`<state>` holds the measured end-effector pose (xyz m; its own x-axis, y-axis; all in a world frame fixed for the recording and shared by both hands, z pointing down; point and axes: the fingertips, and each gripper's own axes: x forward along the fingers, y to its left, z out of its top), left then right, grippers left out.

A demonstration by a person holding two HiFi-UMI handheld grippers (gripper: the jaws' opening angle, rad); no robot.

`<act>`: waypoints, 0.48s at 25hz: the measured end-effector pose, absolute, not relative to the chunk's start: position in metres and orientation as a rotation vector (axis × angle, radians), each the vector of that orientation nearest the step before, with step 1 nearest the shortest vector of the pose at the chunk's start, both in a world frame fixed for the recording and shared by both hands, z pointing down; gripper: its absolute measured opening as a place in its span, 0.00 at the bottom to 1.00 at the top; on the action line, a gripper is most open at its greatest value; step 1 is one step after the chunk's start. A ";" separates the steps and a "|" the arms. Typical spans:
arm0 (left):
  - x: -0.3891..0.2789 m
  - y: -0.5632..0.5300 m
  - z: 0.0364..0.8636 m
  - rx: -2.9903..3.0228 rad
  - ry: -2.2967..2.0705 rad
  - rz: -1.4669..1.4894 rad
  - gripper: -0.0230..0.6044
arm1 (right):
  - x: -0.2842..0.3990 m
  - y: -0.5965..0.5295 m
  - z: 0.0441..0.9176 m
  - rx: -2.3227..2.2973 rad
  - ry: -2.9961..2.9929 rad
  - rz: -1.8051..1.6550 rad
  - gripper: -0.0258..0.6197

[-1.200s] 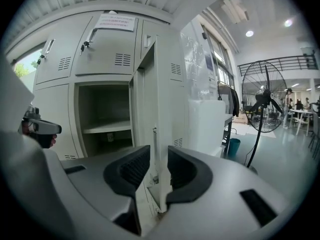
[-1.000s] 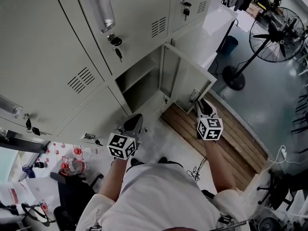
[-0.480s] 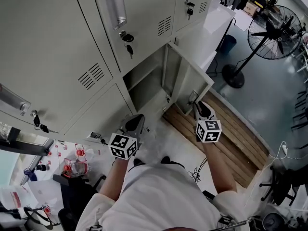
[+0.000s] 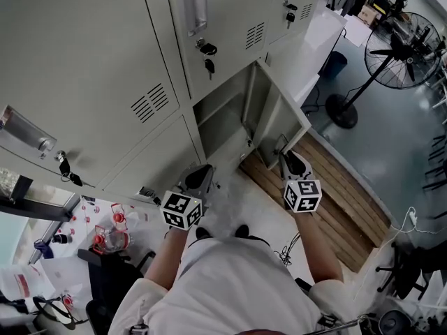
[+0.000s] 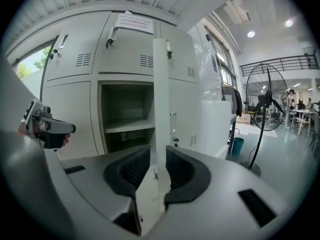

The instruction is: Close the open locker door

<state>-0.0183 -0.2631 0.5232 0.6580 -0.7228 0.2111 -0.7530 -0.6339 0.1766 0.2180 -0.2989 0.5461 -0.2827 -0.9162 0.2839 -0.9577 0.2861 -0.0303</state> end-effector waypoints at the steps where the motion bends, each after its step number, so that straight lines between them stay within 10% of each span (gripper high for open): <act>1: -0.020 -0.263 0.524 2.626 -1.191 0.176 0.06 | 0.215 -0.298 0.546 1.731 -2.346 0.285 0.19; 12: -0.030 -0.261 0.526 2.619 -1.196 0.164 0.06 | 0.183 -0.287 0.546 1.619 -2.417 0.243 0.19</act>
